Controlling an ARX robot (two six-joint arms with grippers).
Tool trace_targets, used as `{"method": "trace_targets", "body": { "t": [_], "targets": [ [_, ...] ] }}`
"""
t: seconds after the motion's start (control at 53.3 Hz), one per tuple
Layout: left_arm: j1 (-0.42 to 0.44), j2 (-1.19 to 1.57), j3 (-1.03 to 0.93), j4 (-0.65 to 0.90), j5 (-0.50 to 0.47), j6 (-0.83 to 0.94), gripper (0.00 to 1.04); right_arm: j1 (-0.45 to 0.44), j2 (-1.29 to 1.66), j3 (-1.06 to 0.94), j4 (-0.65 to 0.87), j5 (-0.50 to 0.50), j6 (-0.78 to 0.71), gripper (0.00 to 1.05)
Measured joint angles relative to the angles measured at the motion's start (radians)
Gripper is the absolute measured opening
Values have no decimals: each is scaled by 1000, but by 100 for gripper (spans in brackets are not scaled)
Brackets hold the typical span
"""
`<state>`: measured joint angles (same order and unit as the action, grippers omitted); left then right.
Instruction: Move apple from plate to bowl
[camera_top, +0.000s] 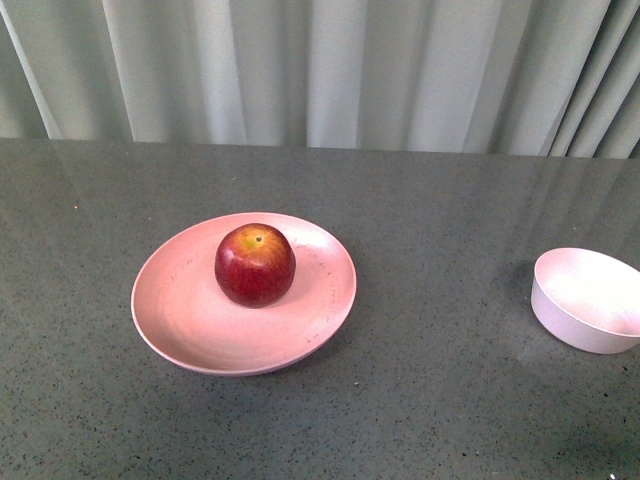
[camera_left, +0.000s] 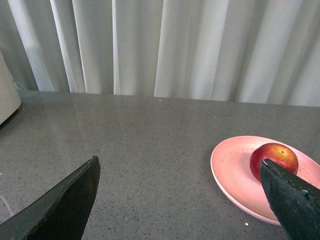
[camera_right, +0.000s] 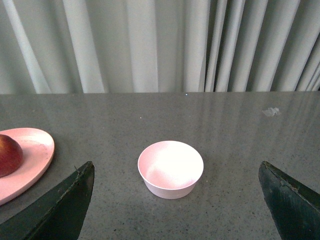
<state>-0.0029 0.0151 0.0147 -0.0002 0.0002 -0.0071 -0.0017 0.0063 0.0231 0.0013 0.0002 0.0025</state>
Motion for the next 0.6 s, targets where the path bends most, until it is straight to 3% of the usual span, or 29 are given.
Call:
{"method": "trace_targets", "body": {
  "t": [0.6],
  "targets": [
    [0, 0, 0, 0, 0, 0, 96, 0, 0, 0, 0, 0, 0, 96]
  ]
}}
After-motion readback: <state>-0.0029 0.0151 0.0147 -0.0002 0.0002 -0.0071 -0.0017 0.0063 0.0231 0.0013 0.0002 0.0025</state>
